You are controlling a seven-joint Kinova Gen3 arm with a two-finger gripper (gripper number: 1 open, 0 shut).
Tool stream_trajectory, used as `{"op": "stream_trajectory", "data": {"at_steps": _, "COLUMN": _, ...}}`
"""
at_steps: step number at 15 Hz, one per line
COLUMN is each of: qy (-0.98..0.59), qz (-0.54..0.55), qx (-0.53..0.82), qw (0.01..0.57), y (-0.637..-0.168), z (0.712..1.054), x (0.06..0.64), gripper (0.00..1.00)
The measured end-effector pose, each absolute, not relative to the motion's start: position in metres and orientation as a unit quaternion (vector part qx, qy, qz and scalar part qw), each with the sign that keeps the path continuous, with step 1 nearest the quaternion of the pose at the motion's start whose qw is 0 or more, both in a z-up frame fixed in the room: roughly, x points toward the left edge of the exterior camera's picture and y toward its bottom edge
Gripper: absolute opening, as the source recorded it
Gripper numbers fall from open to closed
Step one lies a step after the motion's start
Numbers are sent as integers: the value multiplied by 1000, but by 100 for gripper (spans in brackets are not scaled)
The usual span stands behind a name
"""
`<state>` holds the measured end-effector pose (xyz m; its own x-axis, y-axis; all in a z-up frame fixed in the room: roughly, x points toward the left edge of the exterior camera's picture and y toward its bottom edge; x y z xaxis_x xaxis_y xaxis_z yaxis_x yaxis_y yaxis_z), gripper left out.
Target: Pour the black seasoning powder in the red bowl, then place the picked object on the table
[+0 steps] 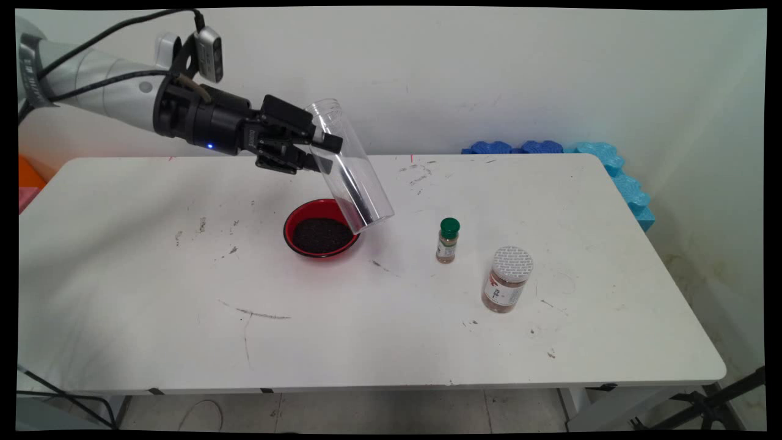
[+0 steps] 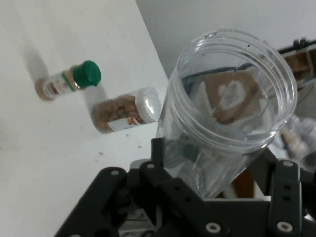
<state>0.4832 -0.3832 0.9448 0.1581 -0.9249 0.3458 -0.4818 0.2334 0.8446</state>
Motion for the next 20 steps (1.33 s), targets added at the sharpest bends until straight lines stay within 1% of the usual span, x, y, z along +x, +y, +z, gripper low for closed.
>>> {"op": "stream_trajectory", "data": {"at_steps": 12, "qy": -782, "qz": -43, "qx": 358, "qw": 508, "y": -364, "z": 962, "x": 472, "gripper": 0}}
{"op": "stream_trajectory", "data": {"at_steps": 15, "qy": -809, "qz": 1, "qx": 307, "qw": 501, "y": -357, "z": 959, "x": 470, "gripper": 0}}
{"op": "stream_trajectory", "data": {"at_steps": 20, "qy": -831, "qz": 42, "qx": 269, "qw": 485, "y": -343, "z": 943, "x": 468, "gripper": 0}}
